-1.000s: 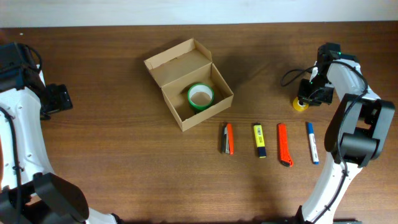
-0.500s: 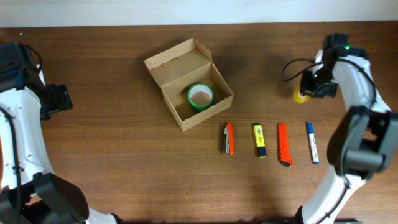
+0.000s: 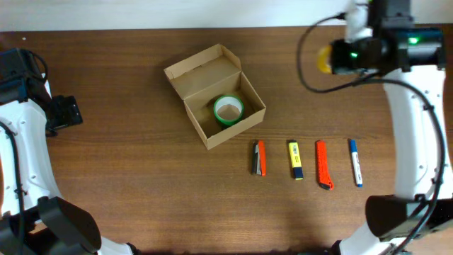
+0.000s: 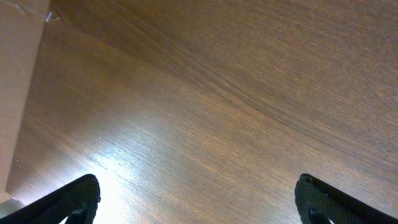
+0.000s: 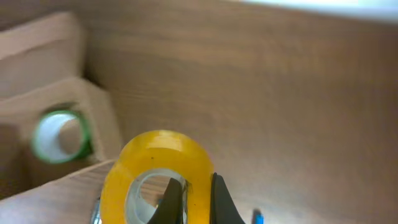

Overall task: Pack container
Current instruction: 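Carry the yellow tape into the box onto the green tape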

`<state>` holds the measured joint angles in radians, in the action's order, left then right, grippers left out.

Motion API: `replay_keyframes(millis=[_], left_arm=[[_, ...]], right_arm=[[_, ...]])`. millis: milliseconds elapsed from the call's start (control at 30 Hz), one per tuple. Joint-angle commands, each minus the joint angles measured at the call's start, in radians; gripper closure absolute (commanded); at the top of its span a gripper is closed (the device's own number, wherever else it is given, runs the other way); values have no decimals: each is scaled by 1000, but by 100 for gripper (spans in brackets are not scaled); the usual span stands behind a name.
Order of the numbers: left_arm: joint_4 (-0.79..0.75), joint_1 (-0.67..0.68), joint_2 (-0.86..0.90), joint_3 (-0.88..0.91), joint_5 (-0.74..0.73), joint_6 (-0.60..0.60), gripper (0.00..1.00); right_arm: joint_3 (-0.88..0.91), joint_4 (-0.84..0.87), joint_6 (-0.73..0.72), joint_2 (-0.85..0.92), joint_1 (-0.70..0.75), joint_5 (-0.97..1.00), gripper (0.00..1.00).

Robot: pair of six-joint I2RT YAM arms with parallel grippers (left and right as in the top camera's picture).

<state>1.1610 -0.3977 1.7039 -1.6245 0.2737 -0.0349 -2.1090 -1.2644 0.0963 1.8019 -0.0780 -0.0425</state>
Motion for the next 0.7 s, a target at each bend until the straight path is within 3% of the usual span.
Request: replay_keyframes(millis=[0,367,667], left_arm=[[-2,2,-15,6,-5,-15,0],[-2,2,-15,6,-5,-15,0],[-2,2,-15,6,-5,-15,0]], right_arm=[[-61,-20,92,6,-94,48,96],[-70,-92,206,159,-360,54,96],[-70,-47,240,326,-451,54,96]])
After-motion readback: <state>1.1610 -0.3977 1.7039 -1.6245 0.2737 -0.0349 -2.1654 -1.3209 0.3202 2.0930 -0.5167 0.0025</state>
